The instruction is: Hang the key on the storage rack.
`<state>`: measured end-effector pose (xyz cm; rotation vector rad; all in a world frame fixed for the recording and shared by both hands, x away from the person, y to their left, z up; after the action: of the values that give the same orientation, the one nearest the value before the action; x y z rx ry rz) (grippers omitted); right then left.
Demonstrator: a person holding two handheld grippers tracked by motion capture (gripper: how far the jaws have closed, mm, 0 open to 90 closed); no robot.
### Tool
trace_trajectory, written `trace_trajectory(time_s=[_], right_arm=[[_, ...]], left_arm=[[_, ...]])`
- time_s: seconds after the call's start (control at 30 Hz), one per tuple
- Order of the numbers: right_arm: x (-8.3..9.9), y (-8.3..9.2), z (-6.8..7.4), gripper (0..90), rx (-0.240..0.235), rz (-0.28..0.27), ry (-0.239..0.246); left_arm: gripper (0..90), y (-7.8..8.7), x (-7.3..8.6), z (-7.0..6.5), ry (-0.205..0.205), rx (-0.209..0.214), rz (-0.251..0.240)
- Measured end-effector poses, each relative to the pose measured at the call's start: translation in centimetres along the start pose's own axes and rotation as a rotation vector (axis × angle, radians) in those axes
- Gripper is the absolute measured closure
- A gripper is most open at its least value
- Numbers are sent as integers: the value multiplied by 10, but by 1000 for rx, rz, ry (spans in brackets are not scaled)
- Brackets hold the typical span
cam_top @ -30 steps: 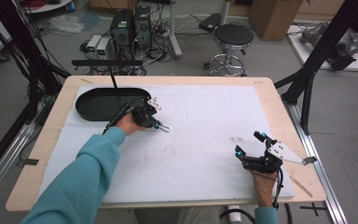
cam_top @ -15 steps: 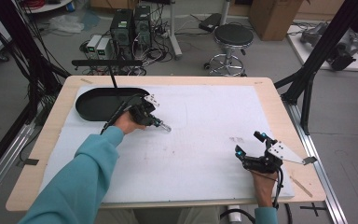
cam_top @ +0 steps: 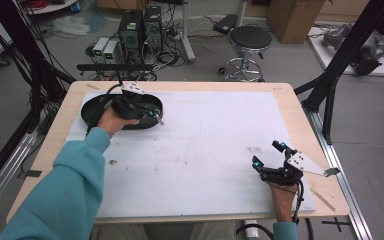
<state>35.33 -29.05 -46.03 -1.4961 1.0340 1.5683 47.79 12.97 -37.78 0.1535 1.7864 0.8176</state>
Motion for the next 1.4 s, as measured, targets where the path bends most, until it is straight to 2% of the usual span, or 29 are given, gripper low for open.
trace_trajectory(time_s=[0.03, 0.07, 0.23, 0.47, 0.93, 1.3, 1.4], right_arm=[[0, 0, 0, 30, 0, -1, 1], [0, 0, 0, 30, 0, -1, 1], [0, 0, 0, 30, 0, -2, 5], [0, 0, 0, 30, 2, -5, 6], [0, 0, 0, 30, 3, -5, 6], [0, 0, 0, 30, 5, -5, 6], [0, 0, 0, 30, 5, -4, 5]], left_arm=[[885, 7, -2, 3, 1, -13, -14], [885, 7, -2, 3, 1, -13, -14], [885, 42, -10, 14, 1, -71, -47], [885, 68, -22, 22, -19, -111, -62], [885, 88, -38, 41, -25, -171, -51], [884, 94, -48, 63, -1, -217, -44], [885, 94, -46, 69, 14, -218, -44]])
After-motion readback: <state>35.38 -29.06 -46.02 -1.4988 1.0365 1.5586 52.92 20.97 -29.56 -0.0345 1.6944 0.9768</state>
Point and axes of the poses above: each handheld gripper's, and its own axes: y roughly backward along the jaws, x roughly out of its underside, z roughly to its left, the point moved 7 cm from there along -y, roughly forward along the jaws, and after that the axes turned 11 degrees about x, right-handed, at the moved point
